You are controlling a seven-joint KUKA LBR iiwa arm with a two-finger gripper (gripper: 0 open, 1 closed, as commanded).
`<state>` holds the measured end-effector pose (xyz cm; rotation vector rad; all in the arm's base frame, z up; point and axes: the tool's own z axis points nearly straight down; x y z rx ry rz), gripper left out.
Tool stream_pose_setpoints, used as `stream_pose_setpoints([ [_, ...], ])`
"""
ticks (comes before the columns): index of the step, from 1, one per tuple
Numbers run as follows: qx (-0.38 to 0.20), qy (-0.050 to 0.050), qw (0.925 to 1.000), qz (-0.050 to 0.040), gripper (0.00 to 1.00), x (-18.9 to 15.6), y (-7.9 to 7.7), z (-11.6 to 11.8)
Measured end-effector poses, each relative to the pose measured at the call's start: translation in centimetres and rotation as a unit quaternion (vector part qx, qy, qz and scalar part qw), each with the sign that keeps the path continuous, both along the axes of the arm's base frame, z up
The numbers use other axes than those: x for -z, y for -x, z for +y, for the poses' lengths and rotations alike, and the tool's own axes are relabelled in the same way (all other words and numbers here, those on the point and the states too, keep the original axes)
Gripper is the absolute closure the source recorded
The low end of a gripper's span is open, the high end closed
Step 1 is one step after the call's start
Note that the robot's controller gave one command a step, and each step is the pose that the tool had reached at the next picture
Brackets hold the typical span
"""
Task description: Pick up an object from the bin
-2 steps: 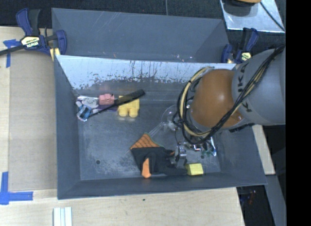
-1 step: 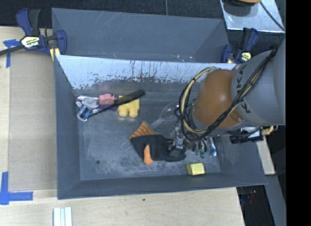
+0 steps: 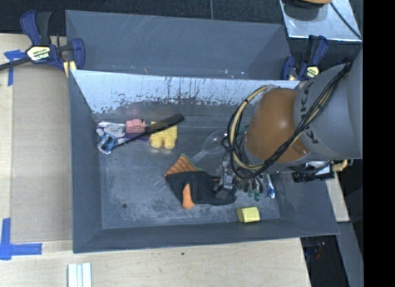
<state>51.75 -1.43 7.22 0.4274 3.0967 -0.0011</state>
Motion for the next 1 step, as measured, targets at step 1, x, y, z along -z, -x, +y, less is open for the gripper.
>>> stream_pose_setpoints([
  [1, 0.000, 0.000, 1.0000, 0.0037, 1.00, -2.02, 0.21, -0.04],
])
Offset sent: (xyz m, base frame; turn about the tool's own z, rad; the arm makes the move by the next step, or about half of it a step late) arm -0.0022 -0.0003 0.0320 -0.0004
